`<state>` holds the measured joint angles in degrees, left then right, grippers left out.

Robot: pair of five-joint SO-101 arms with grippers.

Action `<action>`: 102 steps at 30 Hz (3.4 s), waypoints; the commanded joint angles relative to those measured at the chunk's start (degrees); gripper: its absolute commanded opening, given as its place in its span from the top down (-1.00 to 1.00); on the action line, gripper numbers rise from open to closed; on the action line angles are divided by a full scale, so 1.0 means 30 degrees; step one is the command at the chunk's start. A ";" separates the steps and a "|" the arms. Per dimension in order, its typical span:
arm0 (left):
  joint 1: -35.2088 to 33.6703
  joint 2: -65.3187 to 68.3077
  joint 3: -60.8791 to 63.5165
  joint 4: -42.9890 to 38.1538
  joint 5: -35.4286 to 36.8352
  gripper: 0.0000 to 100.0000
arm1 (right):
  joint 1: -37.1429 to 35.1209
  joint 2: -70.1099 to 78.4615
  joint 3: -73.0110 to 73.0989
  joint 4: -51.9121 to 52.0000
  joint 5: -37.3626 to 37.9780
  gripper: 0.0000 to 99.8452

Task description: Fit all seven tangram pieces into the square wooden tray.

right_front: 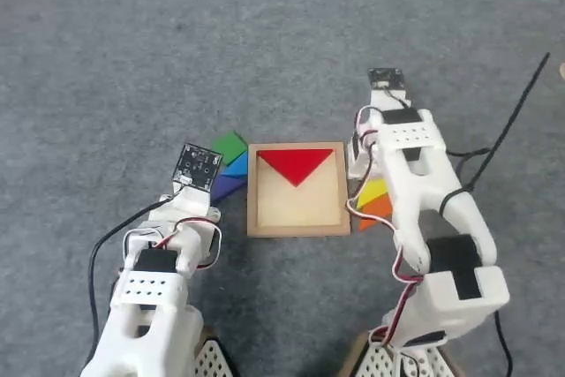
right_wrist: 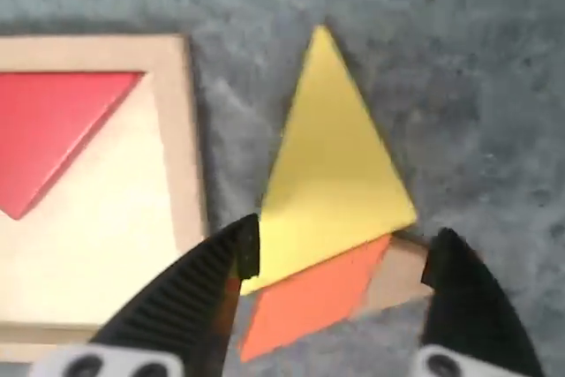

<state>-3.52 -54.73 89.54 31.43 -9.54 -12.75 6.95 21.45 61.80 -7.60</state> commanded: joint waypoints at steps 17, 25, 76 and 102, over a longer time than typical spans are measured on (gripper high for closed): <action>0.0000 0.0029 -0.0806 -0.0293 0.0029 0.97 | -0.0132 0.2857 -0.1377 -0.0982 -0.0908 0.40; 0.0000 0.0029 -0.0806 -0.0293 0.0029 0.97 | -0.0103 0.2828 -0.1817 -0.1040 -0.0791 0.71; 0.0000 0.0029 -0.0806 -0.0293 0.0029 0.97 | -0.0337 0.5758 -0.5421 -0.2066 0.7355 0.29; 0.0000 0.0029 -0.0806 -0.0293 0.0029 0.97 | 0.1187 0.5934 -0.5480 -0.0601 0.3634 0.25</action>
<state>-3.52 -54.73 89.54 31.43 -9.54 -10.64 24.88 6.33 58.99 3.91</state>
